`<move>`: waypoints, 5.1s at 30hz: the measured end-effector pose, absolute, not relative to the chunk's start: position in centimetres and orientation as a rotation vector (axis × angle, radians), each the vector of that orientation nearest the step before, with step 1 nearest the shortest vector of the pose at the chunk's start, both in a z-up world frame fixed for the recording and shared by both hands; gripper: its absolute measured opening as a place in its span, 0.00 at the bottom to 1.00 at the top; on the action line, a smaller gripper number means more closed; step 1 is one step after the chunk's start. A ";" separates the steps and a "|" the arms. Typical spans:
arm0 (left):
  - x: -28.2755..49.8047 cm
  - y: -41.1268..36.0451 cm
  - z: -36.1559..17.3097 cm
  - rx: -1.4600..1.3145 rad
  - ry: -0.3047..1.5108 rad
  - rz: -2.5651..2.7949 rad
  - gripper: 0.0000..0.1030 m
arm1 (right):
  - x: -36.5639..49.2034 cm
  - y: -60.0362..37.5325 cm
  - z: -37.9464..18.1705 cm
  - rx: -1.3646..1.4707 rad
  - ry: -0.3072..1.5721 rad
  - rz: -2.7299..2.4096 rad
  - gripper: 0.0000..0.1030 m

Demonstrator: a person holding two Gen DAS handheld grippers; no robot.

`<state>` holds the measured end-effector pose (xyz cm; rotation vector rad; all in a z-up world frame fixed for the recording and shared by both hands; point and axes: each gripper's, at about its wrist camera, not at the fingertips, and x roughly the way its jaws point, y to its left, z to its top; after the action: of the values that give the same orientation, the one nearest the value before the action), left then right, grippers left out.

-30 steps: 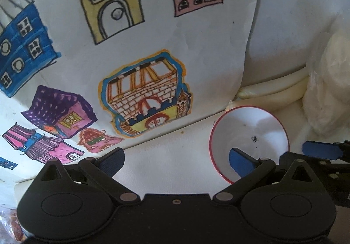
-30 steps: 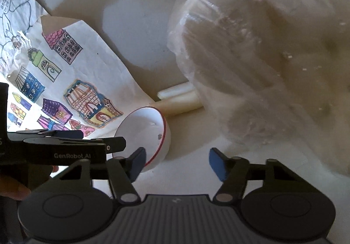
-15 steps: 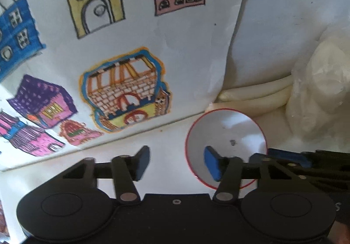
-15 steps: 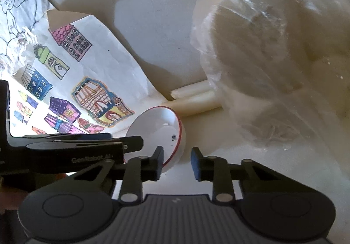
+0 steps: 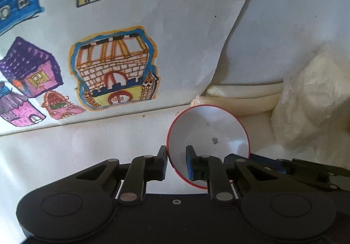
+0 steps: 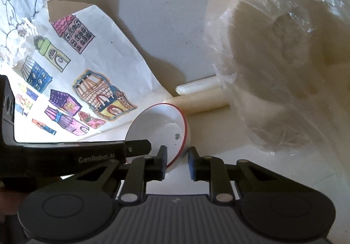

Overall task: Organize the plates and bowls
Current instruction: 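Lift the second red-rimmed bowl with both grippers toward the deep steel bowl, then lower the red-rimmed bowl into the deep steel bowl with both grippers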

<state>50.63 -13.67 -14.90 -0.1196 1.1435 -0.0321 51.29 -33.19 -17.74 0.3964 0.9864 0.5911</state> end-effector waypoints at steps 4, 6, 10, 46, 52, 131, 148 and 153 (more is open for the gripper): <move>50.1 -13.5 -14.3 -0.136 1.118 -0.039 0.17 | 50.6 -33.7 -17.1 0.389 0.967 0.589 0.21; 49.6 -13.5 -13.9 -0.151 1.103 -0.041 0.17 | 50.2 -34.1 -16.6 0.389 0.953 0.590 0.21; 48.6 -13.6 -12.8 -0.181 1.074 -0.054 0.17 | 49.3 -34.8 -15.7 0.390 0.923 0.583 0.21; 37.7 -18.2 -7.2 -0.189 0.997 -0.305 0.17 | 35.4 -41.7 -10.4 0.391 0.818 0.407 0.21; 36.4 -18.7 -7.1 -0.182 1.009 -0.335 0.17 | 33.7 -42.3 -10.6 0.405 0.825 0.384 0.21; 30.8 -20.4 -10.5 -0.216 1.186 -0.296 0.17 | 29.9 -43.7 -13.7 0.349 1.008 0.437 0.21; 30.7 -20.6 -10.5 -0.211 1.189 -0.287 0.19 | 30.1 -43.8 -13.8 0.350 1.013 0.446 0.21; 30.7 -20.8 -10.6 -0.198 1.187 -0.288 0.21 | 30.1 -43.8 -13.8 0.348 1.017 0.451 0.21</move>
<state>30.75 -20.83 -10.55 -0.1981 1.1875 -0.2875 30.09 -43.75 -13.84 0.3484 1.0171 0.4512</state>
